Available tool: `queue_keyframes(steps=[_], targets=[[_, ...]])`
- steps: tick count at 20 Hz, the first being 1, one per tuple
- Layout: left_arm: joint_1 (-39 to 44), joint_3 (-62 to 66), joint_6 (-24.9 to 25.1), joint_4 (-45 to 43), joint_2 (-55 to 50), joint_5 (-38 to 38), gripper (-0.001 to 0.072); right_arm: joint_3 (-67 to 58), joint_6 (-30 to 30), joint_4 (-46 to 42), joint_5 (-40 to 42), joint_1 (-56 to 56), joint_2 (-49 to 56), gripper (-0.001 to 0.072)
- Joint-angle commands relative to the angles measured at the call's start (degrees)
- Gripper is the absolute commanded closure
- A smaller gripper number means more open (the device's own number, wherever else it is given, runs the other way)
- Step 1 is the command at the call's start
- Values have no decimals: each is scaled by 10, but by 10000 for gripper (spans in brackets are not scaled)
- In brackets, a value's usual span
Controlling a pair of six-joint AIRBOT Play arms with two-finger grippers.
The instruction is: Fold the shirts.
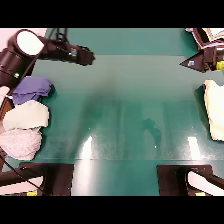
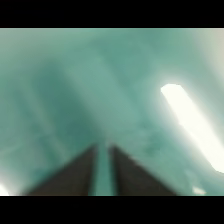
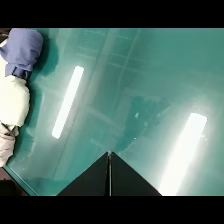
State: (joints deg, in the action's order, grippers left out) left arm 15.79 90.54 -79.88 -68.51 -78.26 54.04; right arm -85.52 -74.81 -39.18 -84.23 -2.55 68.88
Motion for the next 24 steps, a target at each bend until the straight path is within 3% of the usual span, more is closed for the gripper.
queue_keyframes(steps=[1,5,10,15,16,18,19,24], targets=[[-74,4,-84,-166,-1,76,34,0,0,0,-3,0,0,696],[-169,-47,-102,-271,-3,88,31,0,0,0,5,0,0,696],[-257,-155,-104,-271,-43,-9,32,0,0,0,9,1,0,696],[-275,-158,-115,-270,-117,-22,33,0,0,0,9,1,0,696],[-275,-158,-120,-269,-119,-22,70,0,0,0,9,1,0,696],[-275,-155,-120,-269,-116,-18,535,0,0,0,11,1,0,696],[-275,-150,-120,-269,-113,-12,658,0,0,0,14,1,0,696],[-274,-48,-111,-248,-46,55,684,-6,0,14,42,0,0,696]])
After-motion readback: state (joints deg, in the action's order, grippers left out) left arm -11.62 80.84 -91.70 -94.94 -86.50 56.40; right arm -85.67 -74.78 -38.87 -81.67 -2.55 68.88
